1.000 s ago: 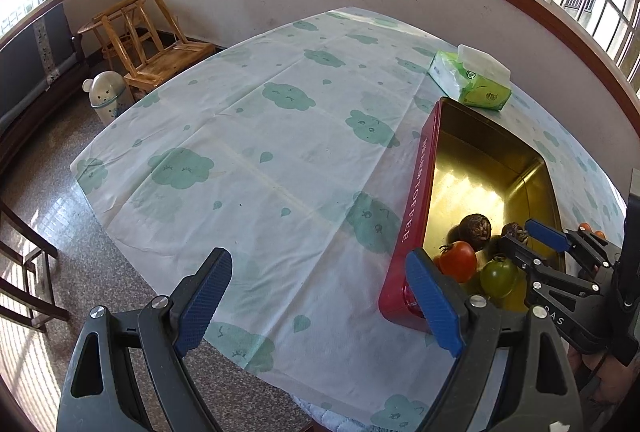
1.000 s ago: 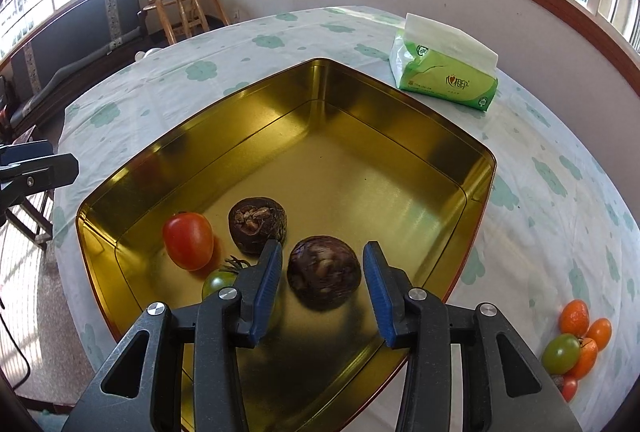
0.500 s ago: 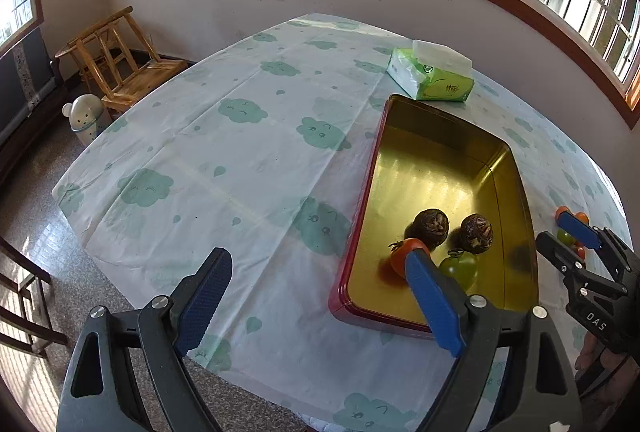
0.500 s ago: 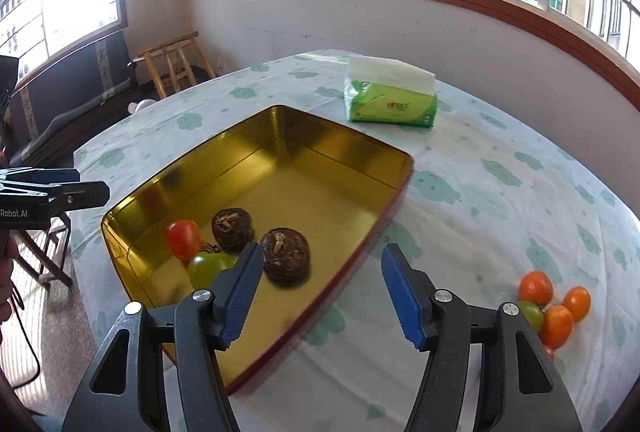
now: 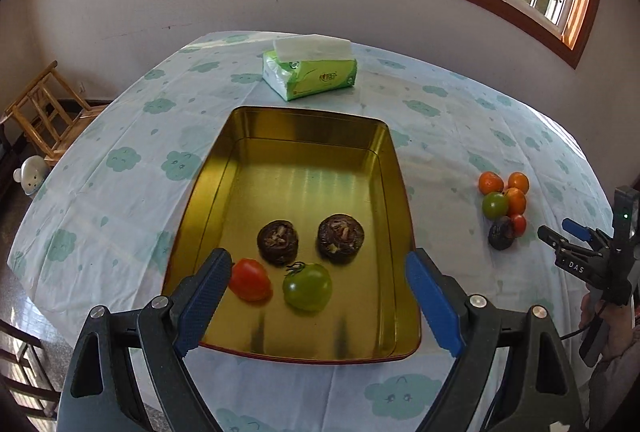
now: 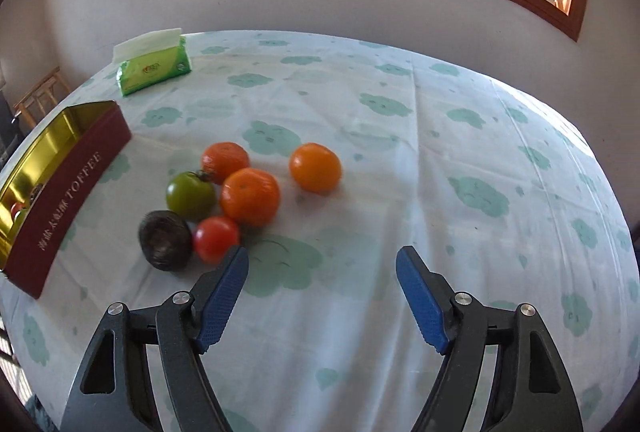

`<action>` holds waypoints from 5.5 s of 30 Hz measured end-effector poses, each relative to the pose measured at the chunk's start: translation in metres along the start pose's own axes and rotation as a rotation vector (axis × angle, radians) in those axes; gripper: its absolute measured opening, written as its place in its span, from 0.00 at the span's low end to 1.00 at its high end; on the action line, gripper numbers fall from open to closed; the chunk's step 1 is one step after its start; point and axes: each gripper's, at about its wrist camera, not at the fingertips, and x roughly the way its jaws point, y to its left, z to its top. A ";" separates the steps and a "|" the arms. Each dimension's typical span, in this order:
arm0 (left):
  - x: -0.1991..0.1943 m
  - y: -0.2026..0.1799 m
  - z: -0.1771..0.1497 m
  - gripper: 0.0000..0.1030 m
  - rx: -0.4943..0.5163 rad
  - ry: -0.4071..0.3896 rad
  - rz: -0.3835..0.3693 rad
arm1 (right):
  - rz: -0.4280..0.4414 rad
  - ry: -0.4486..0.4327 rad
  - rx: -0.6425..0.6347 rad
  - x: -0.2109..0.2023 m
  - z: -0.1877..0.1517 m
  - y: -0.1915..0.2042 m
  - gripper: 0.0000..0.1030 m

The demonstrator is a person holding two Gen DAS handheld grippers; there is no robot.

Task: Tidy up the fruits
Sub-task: 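Move the left gripper to the last water chestnut beside the tomatoes, then close the left gripper on the water chestnut and lift it, then carry the water chestnut with the left gripper over the tin tray, then lower the water chestnut beside the others and open the left gripper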

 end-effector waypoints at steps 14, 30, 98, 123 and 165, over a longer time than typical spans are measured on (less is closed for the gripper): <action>0.045 -0.124 -0.004 0.84 0.206 0.057 -0.133 | -0.003 0.047 0.058 0.024 -0.007 -0.038 0.94; 0.100 -0.183 -0.006 0.72 0.327 0.081 -0.178 | 0.000 0.057 0.056 0.025 -0.007 -0.037 1.00; 0.037 -0.056 0.024 0.34 0.048 0.002 -0.074 | 0.000 0.057 0.057 0.026 -0.007 -0.038 1.00; 0.047 0.043 0.014 0.34 -0.150 0.083 0.024 | 0.000 0.056 0.057 0.025 -0.007 -0.037 1.00; 0.061 0.059 -0.003 0.34 -0.156 0.121 0.072 | -0.002 0.056 0.056 0.025 -0.007 -0.036 1.00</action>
